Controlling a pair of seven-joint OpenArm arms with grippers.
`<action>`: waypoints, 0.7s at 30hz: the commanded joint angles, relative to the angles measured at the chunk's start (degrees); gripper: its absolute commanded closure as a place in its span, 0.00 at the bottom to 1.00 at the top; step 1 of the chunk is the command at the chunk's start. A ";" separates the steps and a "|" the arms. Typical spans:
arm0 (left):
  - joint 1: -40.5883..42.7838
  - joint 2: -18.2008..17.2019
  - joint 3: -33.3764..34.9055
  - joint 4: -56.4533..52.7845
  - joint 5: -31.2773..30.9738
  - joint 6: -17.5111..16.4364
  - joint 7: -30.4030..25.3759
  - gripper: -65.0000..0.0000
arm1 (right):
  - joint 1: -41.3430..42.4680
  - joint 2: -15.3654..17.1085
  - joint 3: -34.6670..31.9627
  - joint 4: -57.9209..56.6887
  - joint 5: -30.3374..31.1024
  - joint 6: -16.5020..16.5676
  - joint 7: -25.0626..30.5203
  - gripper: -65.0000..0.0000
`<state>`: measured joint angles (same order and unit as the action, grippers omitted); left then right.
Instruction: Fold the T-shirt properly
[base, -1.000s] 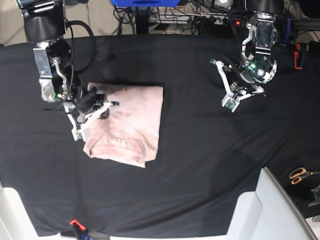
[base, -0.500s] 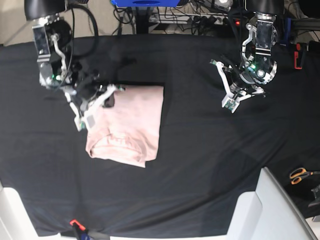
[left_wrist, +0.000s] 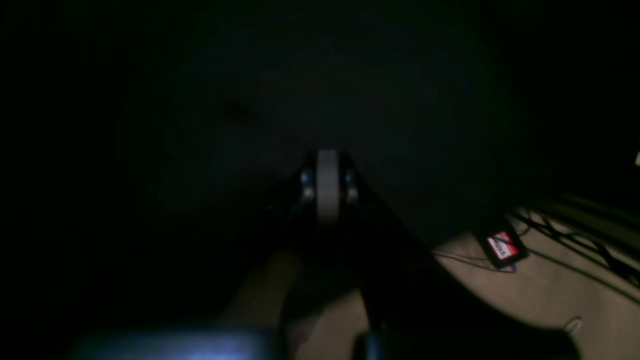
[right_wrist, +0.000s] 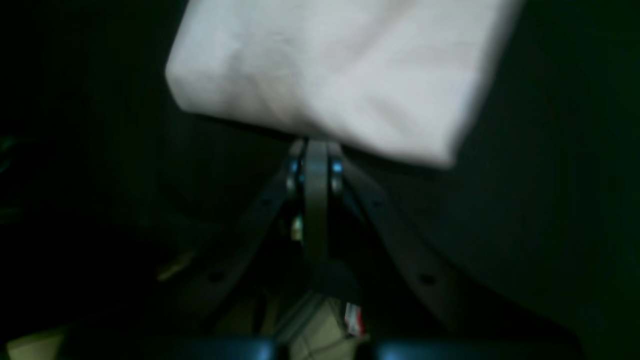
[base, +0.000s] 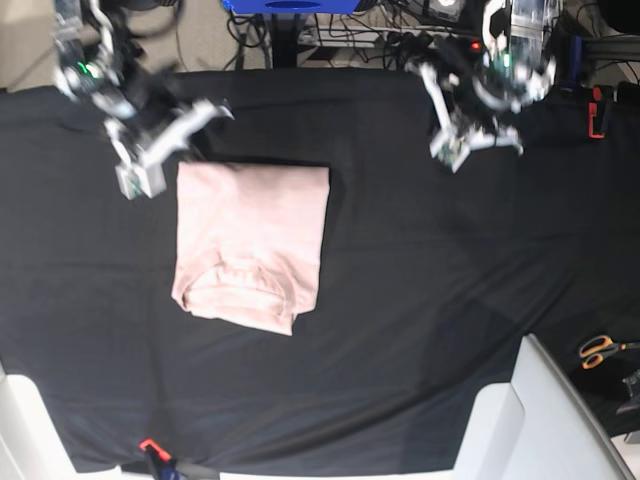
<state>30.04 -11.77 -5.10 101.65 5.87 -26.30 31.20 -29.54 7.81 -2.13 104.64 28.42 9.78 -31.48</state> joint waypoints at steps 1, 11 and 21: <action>2.70 -0.49 -0.22 0.99 -0.02 0.15 -0.92 1.00 | -2.59 0.32 1.12 1.78 0.45 0.20 0.67 0.99; 18.70 -0.23 0.40 -0.94 0.07 0.33 -4.52 1.00 | -17.36 3.66 8.86 -1.91 1.25 0.20 -7.86 0.99; -1.43 1.62 3.39 -51.23 0.07 0.33 -18.85 1.00 | 0.84 2.87 -13.74 -48.16 1.68 0.28 1.38 0.99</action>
<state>27.83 -10.04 -1.83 50.13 6.13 -25.47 12.36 -27.79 10.39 -15.88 55.92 30.15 9.65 -29.02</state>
